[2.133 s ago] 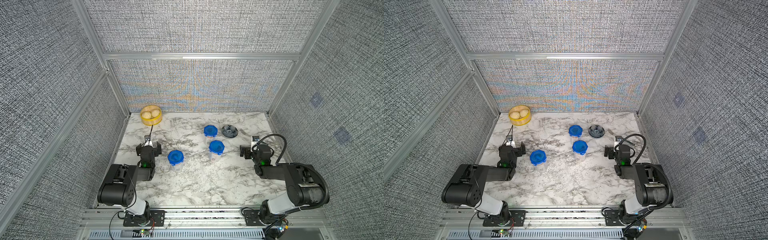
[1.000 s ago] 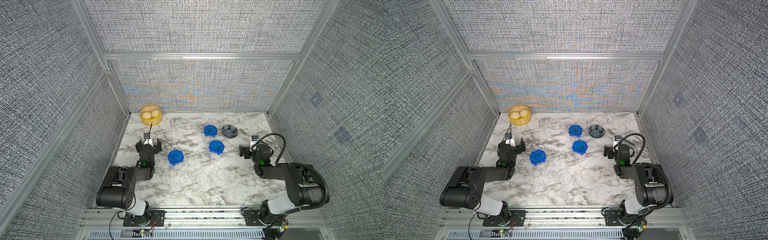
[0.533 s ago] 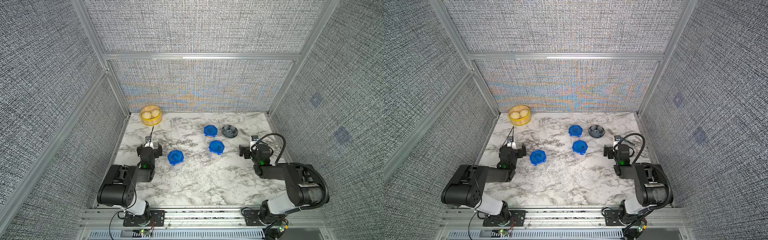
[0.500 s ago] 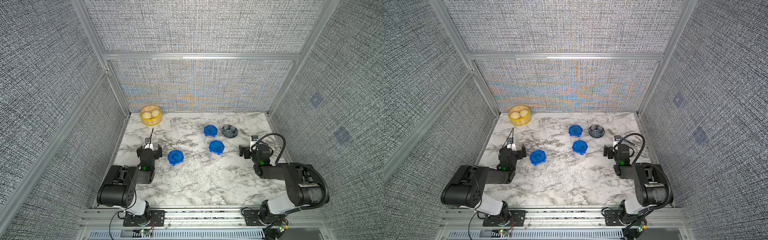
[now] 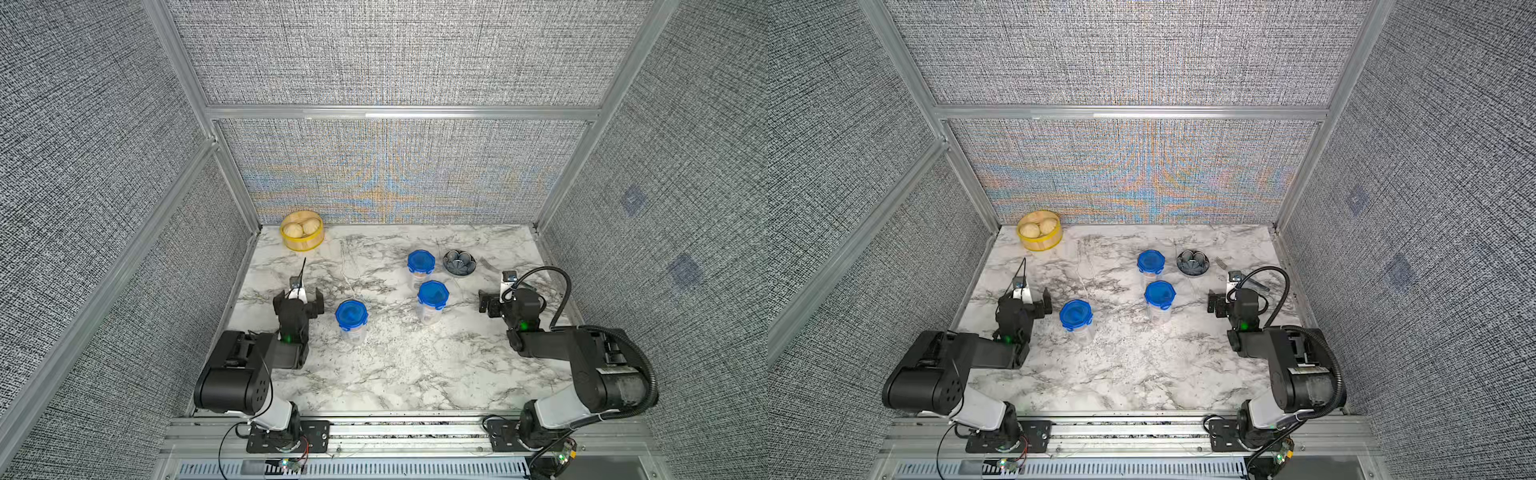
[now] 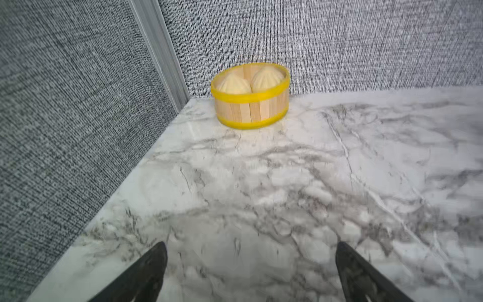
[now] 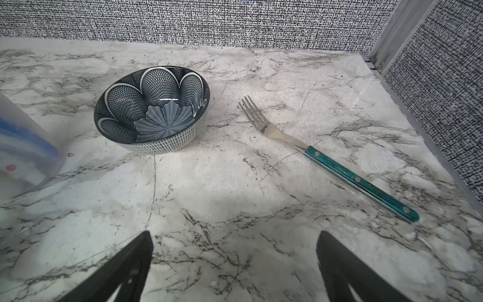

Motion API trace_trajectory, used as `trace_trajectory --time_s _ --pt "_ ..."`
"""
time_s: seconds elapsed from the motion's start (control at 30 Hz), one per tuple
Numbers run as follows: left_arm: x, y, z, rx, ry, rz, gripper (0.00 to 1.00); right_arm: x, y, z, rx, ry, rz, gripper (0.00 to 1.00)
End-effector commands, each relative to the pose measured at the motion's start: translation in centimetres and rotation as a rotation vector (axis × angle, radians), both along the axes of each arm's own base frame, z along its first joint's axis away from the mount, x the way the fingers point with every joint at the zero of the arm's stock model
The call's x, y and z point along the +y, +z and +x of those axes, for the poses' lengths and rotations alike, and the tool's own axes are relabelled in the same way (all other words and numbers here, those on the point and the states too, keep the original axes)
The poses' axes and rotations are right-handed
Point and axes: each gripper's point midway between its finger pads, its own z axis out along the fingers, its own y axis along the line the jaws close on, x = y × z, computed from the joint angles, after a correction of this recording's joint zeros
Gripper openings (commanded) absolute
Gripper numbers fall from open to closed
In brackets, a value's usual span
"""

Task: Pack away toiletry kits
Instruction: Reset both arms

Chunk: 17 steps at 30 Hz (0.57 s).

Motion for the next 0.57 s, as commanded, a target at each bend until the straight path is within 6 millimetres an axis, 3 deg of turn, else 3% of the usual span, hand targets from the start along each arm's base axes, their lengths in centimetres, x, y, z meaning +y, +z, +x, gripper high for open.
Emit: trace_trajectory --time_s 0.0,0.07,0.2,0.53 --pt "0.4 -1.2 -0.2 0.077 0.017 -0.019 0.99 0.0 0.6 0.3 -0.024 -0.001 -0.009 0.99" --pt "0.0 -1.0 -0.2 0.000 -0.017 0.003 1.00 -0.1 0.7 0.3 -0.026 -0.004 -0.010 0.99" --pt "-0.5 -1.7 0.1 0.104 -0.035 -0.002 0.99 0.0 0.7 0.2 -0.033 -0.013 -0.025 0.99" --pt "-0.5 -1.5 0.2 0.049 -0.037 0.001 1.00 0.0 0.6 0.2 -0.026 -0.007 -0.020 0.99"
